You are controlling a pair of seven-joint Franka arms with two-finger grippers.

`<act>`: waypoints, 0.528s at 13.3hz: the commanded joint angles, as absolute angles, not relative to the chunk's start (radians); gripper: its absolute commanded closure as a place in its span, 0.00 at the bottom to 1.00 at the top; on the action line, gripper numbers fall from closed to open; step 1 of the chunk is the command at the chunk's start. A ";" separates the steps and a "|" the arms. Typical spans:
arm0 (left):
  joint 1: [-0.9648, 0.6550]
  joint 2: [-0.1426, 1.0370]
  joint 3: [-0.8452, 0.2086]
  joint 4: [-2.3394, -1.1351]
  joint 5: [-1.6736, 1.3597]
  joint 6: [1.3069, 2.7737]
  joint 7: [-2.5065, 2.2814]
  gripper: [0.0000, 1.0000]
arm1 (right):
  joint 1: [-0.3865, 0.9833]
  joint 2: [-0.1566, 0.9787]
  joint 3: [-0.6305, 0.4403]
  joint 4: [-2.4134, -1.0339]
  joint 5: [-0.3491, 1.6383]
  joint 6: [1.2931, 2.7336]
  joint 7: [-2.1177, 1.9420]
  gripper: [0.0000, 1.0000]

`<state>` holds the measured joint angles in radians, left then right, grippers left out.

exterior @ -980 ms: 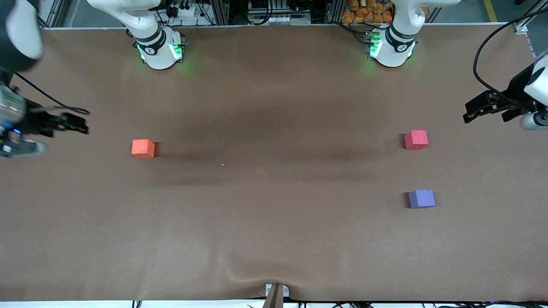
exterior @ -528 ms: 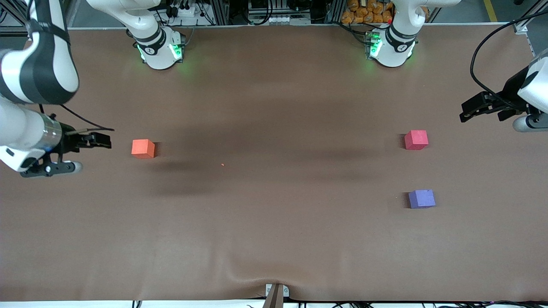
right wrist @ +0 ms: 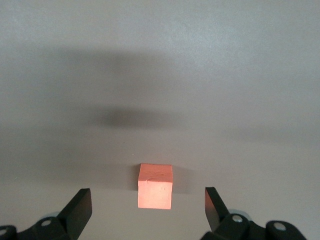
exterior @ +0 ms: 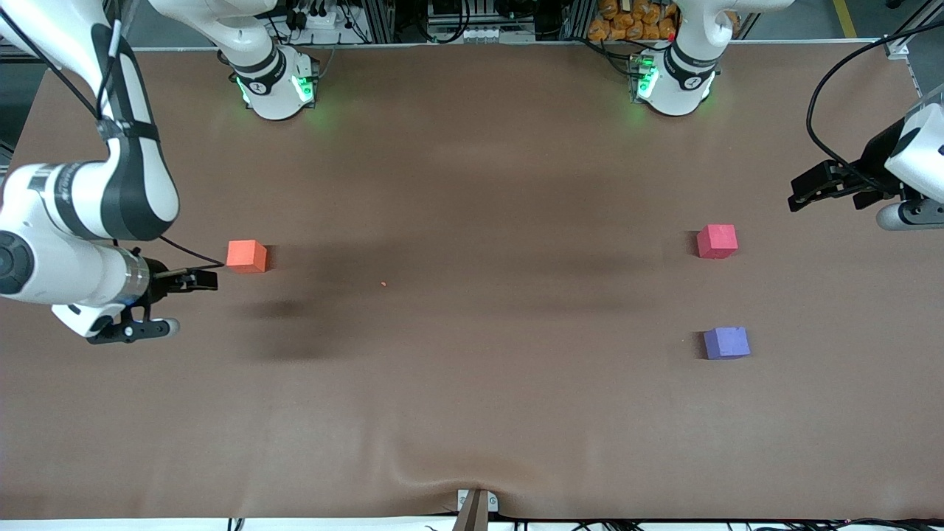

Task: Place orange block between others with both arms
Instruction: 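Move the right gripper out and down toward the orange block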

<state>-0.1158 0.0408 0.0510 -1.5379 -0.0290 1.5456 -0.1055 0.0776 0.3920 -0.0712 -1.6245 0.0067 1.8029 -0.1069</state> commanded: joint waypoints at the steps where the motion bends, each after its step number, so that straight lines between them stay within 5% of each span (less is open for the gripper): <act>1: -0.107 0.038 0.046 -1.534 -0.043 1.534 -0.098 0.00 | 0.075 0.406 -0.067 -1.618 0.008 1.822 -0.097 0.00; 7: -0.106 0.040 0.048 -1.534 -0.043 1.537 -0.095 0.00 | 0.071 0.454 -0.069 -1.618 0.008 1.871 -0.098 0.00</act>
<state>-0.1153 0.0408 0.0513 -1.5396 -0.0290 1.5457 -0.1055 0.0765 0.4393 -0.0723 -1.6246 0.0069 1.8550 -0.1069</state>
